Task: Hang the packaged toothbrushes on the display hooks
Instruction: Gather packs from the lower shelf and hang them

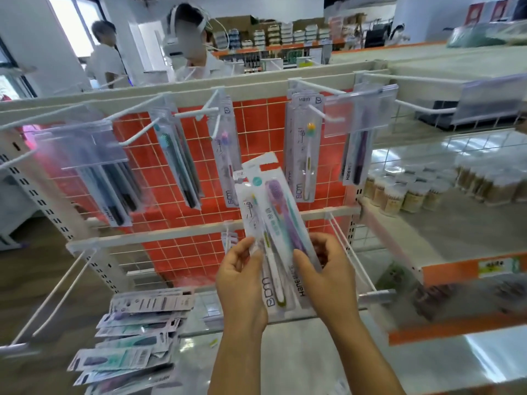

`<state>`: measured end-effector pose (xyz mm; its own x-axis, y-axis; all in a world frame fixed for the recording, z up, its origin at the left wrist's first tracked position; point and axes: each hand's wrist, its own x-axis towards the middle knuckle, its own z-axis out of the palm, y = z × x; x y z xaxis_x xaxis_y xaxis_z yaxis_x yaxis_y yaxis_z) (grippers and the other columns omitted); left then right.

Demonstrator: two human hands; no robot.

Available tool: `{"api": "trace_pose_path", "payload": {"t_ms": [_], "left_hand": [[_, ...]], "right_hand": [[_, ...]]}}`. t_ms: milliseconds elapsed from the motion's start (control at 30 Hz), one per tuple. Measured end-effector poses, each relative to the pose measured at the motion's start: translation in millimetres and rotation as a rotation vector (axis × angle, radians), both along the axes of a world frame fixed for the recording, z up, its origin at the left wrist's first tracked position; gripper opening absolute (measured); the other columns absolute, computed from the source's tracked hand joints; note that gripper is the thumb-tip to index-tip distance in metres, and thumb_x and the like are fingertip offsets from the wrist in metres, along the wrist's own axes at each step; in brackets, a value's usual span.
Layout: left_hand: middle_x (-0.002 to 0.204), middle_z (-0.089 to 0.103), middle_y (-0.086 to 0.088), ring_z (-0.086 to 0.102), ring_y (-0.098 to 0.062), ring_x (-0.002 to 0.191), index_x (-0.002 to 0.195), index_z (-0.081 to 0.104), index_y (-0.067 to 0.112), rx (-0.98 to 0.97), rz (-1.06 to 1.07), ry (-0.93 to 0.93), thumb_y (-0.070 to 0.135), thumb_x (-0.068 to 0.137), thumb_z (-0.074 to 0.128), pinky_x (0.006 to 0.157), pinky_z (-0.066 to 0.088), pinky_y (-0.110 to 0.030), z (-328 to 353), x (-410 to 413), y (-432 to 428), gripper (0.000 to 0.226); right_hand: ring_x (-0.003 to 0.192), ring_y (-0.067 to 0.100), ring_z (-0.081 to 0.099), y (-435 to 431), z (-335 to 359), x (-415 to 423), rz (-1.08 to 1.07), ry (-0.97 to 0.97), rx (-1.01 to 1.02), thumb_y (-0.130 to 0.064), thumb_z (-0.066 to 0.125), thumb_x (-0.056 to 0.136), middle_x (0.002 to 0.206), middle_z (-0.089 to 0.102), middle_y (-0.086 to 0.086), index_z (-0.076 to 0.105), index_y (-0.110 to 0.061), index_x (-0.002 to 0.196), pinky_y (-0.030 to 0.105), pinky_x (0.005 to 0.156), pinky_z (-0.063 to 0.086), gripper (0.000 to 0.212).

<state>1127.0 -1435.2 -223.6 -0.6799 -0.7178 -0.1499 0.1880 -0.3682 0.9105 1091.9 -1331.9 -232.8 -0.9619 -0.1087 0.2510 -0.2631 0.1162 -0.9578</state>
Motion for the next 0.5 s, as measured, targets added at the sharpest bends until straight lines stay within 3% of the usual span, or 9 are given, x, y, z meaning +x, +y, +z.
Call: {"api": "trace_pose_path", "payload": {"t_ms": [67, 200, 300, 367, 500], "left_hand": [[0.106, 0.072, -0.006, 0.069, -0.022, 0.103, 0.098, 0.069, 0.019, -0.009, -0.002, 0.003, -0.001, 0.090, 0.062, 0.092, 0.056, -0.041, 2.2, 2.3, -4.9, 0.022], [0.105, 0.073, -0.007, 0.069, -0.023, 0.102, 0.099, 0.069, 0.018, -0.029, -0.034, 0.008, -0.001, 0.089, 0.062, 0.089, 0.057, -0.042, 2.5, 8.3, -10.4, 0.022], [0.104, 0.073, -0.007, 0.071, -0.021, 0.097, 0.099, 0.067, 0.017, -0.043, -0.057, 0.027, -0.003, 0.090, 0.061, 0.077, 0.060, -0.031, 0.5, 13.9, -11.9, 0.023], [0.101, 0.074, -0.005, 0.071, -0.021, 0.095, 0.102, 0.064, 0.018, -0.058, -0.059, 0.026, -0.004, 0.089, 0.061, 0.077, 0.060, -0.033, 0.0, 15.1, -11.0, 0.026], [0.104, 0.074, -0.005, 0.070, -0.026, 0.102, 0.116, 0.059, 0.019, -0.041, -0.065, 0.013, 0.000, 0.092, 0.059, 0.092, 0.055, -0.047, 5.7, 10.0, -4.4, 0.031]], "right_hand": [[0.078, 0.000, 0.065, -2.6, 1.3, 1.0, -0.016, -0.072, -0.083, -0.016, 0.068, 0.086, 0.088, 0.066, -0.010, 0.057, -0.027, 0.099, 0.019, 0.065, 0.056, 0.019], [0.086, 0.015, 0.070, -2.7, 1.1, 3.0, -0.013, -0.166, -0.197, -0.011, 0.066, 0.087, 0.094, 0.071, -0.001, 0.058, -0.024, 0.101, 0.043, 0.078, 0.059, 0.021], [0.089, 0.017, 0.071, -0.3, 1.2, 7.4, 0.009, -0.193, -0.273, -0.008, 0.063, 0.088, 0.096, 0.073, 0.000, 0.059, -0.022, 0.107, 0.041, 0.079, 0.059, 0.024], [0.088, 0.016, 0.072, 2.6, 1.4, 10.0, 0.017, -0.205, -0.279, -0.007, 0.063, 0.089, 0.096, 0.073, -0.001, 0.060, -0.023, 0.104, 0.040, 0.078, 0.059, 0.022], [0.083, 0.013, 0.072, 13.9, 3.0, 5.5, 0.000, -0.228, -0.280, -0.003, 0.061, 0.089, 0.092, 0.073, -0.001, 0.057, -0.023, 0.099, 0.037, 0.074, 0.060, 0.023]]}}
